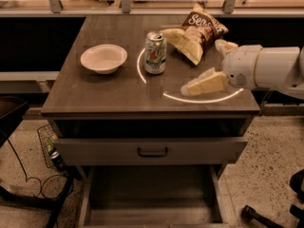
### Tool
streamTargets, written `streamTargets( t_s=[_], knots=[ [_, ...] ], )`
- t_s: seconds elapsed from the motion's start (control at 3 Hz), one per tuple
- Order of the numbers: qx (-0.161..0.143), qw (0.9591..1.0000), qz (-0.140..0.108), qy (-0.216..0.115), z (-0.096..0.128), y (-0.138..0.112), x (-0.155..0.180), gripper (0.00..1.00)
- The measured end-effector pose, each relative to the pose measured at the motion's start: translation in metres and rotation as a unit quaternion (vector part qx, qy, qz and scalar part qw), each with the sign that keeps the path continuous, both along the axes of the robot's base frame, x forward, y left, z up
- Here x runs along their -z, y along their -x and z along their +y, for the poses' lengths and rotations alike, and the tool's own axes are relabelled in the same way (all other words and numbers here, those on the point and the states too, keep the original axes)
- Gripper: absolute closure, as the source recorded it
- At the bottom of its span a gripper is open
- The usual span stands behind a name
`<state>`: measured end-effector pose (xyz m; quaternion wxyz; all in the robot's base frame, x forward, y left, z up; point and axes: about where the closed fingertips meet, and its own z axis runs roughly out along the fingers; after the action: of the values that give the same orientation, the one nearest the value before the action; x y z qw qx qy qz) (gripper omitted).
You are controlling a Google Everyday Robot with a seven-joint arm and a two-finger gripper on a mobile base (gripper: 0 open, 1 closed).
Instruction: Place 7up can into middle drawer
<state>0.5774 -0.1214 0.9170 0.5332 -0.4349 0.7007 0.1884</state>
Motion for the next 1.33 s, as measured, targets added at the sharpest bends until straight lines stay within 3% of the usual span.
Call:
streamTargets(
  t_s=[0.33, 0.67, 1.0, 1.33],
  knots=[
    [0.023, 0.999, -0.035, -0.015, 0.002, -0.019, -0.011, 0.0],
    [0.023, 0.999, -0.035, -0.015, 0.002, -0.019, -0.011, 0.0],
    [0.012, 0.9986, -0.035, -0.039, 0.015, -0.031, 0.0, 0.0],
    [-0.006, 0.9955, -0.038, -0.086, 0.038, -0.058, 0.017, 0.0]
  ],
)
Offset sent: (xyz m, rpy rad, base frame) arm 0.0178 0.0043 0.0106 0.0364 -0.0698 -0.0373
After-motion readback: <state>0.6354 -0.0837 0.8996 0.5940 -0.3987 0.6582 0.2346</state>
